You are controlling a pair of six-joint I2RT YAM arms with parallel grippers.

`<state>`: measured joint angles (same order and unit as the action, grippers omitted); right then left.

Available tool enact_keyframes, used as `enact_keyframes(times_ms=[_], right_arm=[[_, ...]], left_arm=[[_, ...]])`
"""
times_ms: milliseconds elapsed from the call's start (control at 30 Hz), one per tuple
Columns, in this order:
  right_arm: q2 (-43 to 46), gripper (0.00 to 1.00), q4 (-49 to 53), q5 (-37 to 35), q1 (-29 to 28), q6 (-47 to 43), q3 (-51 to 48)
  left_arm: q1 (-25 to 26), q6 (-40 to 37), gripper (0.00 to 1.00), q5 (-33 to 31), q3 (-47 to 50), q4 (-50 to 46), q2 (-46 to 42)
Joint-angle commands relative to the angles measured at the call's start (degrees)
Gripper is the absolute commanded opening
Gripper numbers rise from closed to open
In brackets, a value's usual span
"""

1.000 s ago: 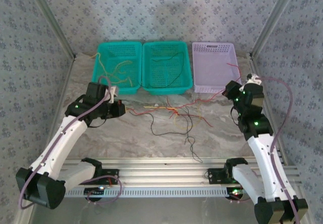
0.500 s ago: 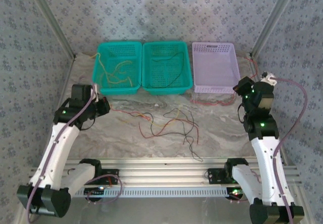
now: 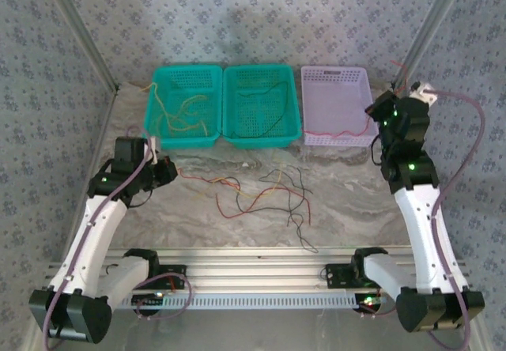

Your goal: Untangle the cables

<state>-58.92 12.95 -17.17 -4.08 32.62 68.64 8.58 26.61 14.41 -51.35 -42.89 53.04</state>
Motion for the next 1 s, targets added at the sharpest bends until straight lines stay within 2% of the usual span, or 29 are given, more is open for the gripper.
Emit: enact_keyframes(times_ms=[0,200,300,467,600,800,967], right_arm=[[-6.69,0.00,-3.64,-7.90,-0.97,-6.07,5.96],[-22.45,0.00,-5.54,-12.37,-1.28,-13.63,17.54],[-32.22,0.00,-2.48,-12.94,-1.38,-16.64,26.01],[-43.92,0.00,-1.13,-12.27,-0.98,-19.63,34.89],[-53.73,0.00,5.32,-10.23,-0.50,-20.41,44.31],[-63.71,0.00,11.63,-7.89,-0.15,-21.37,51.22],[-68.31,0.00,14.89,-4.93,-0.10,-19.68,51.43]], left_arm=[[0.60,-0.18,0.00,1.66,-0.07,1.86,-0.57],[0.94,-0.41,0.00,1.43,-0.04,2.02,-0.83],[1.00,-0.68,0.00,1.19,-0.13,1.85,-0.74],[1.18,-0.77,0.00,0.89,-0.13,1.61,-0.95],[1.27,-0.86,0.00,0.38,-0.15,1.50,-1.36],[1.36,-1.20,0.00,-0.06,-0.15,1.27,-1.36],[1.44,-1.30,0.00,-0.13,-0.15,1.32,-1.36]])
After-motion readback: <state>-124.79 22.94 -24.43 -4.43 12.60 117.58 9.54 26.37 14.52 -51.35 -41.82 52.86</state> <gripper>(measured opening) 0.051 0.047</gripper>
